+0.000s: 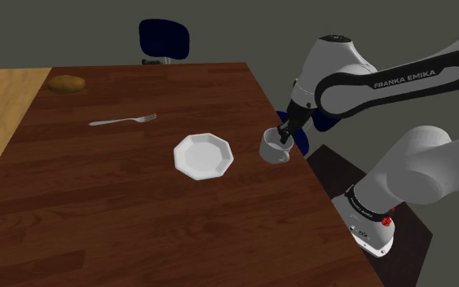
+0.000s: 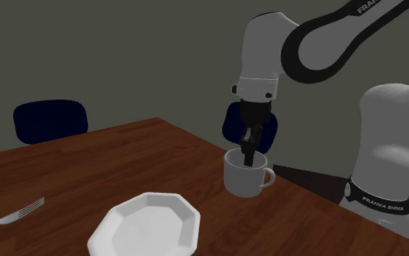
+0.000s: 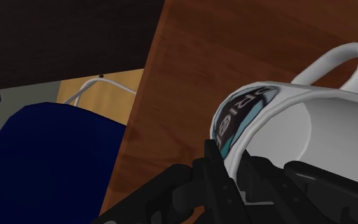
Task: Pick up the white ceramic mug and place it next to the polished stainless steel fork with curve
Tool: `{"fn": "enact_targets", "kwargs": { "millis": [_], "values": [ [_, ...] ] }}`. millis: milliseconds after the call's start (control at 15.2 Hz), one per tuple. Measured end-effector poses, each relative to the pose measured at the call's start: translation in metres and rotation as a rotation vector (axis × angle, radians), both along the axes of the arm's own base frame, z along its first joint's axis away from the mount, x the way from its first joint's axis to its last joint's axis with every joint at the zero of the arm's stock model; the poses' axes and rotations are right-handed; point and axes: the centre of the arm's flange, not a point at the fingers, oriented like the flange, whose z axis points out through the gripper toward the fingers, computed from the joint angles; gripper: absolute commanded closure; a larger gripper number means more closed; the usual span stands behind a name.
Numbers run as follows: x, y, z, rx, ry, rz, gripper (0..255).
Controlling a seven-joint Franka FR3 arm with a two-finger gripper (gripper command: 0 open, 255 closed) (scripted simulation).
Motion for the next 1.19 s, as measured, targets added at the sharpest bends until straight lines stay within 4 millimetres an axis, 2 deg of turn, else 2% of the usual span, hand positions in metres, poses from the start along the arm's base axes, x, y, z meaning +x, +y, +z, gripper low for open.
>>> {"fn": "enact_targets", "kwargs": {
  "millis": [1188],
  "values": [
    [0.0,0.0,0.094,0.0,0.0,0.0,255]
  ]
}}
